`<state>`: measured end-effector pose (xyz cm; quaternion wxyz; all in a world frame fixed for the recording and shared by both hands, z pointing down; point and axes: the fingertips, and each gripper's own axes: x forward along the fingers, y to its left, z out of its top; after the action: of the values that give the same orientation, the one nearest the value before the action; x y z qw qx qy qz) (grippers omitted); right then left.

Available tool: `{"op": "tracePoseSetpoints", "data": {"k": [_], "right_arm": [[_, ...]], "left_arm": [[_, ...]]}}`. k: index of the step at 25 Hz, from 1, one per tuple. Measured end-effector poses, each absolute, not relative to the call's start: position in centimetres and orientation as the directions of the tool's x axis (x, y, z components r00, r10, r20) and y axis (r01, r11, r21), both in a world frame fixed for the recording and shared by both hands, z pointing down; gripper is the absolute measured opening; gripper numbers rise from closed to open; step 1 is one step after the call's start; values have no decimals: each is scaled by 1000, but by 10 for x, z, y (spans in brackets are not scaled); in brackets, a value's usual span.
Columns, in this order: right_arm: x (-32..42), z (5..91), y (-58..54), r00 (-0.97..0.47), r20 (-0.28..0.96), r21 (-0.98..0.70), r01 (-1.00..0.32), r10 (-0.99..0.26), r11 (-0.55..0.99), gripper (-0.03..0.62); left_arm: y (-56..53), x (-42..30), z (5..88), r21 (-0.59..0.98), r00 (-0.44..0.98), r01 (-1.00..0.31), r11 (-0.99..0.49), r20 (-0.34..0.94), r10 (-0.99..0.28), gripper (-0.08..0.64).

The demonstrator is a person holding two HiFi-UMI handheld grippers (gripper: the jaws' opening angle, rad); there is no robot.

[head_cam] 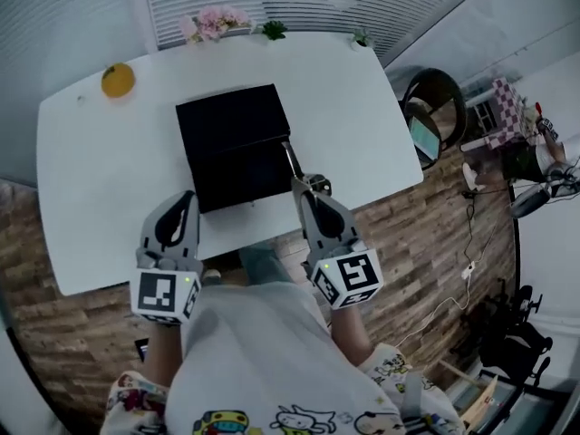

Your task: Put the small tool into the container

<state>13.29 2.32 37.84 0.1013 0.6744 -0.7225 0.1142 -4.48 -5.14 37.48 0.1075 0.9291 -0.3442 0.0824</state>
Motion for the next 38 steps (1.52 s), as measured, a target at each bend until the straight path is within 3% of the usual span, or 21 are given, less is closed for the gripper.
{"op": "tracePoseSetpoints", "data": {"k": [15, 26, 38], "right_arm": [[188, 382, -61, -380, 284, -52, -923, -880, 381, 2], [187, 383, -83, -466, 270, -74, -882, -842, 465, 2], [164, 382, -91, -462, 295, -76, -884, -836, 461, 3]], "left_arm": [[-87, -2, 373, 98, 517, -856, -508, 202, -832, 5], [-91, 2, 376, 71, 451, -891, -448, 229, -862, 5], [-100, -21, 375, 70, 466, -883, -464, 255, -848, 5]]}}
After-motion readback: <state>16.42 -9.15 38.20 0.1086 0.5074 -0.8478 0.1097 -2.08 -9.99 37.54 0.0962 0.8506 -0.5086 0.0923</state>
